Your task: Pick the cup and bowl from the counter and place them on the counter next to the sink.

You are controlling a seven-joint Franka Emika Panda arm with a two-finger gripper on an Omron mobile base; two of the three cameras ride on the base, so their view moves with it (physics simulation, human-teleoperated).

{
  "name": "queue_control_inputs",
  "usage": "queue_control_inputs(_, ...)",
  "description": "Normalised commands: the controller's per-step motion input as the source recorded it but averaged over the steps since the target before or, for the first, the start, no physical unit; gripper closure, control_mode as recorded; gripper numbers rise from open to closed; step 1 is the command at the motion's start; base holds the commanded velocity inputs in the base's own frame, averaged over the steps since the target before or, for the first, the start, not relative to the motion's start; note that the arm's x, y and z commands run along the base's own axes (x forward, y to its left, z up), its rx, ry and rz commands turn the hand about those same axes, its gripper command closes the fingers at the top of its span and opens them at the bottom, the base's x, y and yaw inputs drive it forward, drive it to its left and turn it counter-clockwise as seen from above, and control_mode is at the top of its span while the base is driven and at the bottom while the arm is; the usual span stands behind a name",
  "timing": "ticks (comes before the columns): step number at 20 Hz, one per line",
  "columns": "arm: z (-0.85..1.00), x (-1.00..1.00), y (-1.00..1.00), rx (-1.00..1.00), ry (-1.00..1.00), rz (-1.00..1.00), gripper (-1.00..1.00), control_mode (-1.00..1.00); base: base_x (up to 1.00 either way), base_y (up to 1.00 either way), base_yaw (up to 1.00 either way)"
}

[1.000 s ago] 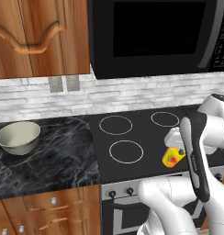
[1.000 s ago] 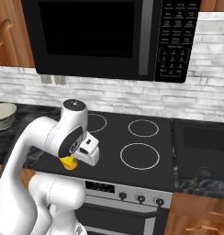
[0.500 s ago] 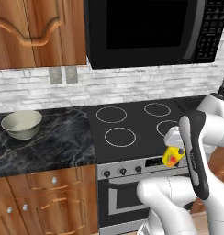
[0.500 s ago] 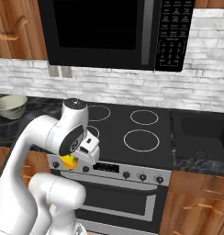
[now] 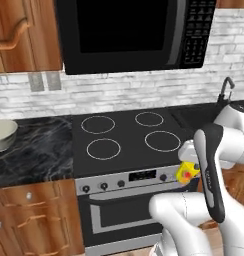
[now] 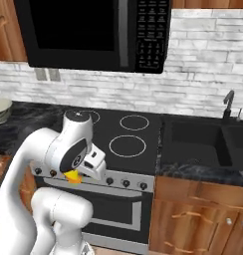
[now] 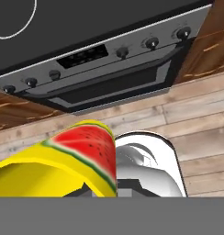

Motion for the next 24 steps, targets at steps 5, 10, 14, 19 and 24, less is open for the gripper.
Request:
queue_control_inputs(5,0.00,0.00,0.00,0.00,0.00,0.00,1.00,1.00,0.56,-1.00,-0.01)
queue_control_inputs(10,0.00,0.00,0.00,0.00,0.00,0.00,1.00,1.00,0.37,-1.00,-0.01)
queue_control_inputs(14,0.00,0.00,0.00,0.00,0.00,0.00,1.00,1.00,0.03,-1.00,-0.05)
queue_control_inputs(19,0.00,0.00,0.00,0.00,0.00,0.00,1.00,1.00,0.08,-1.00,-0.01)
queue_control_inputs(24,0.00,0.00,0.00,0.00,0.00,0.00,1.00,1.00,0.38,-1.00,0.00)
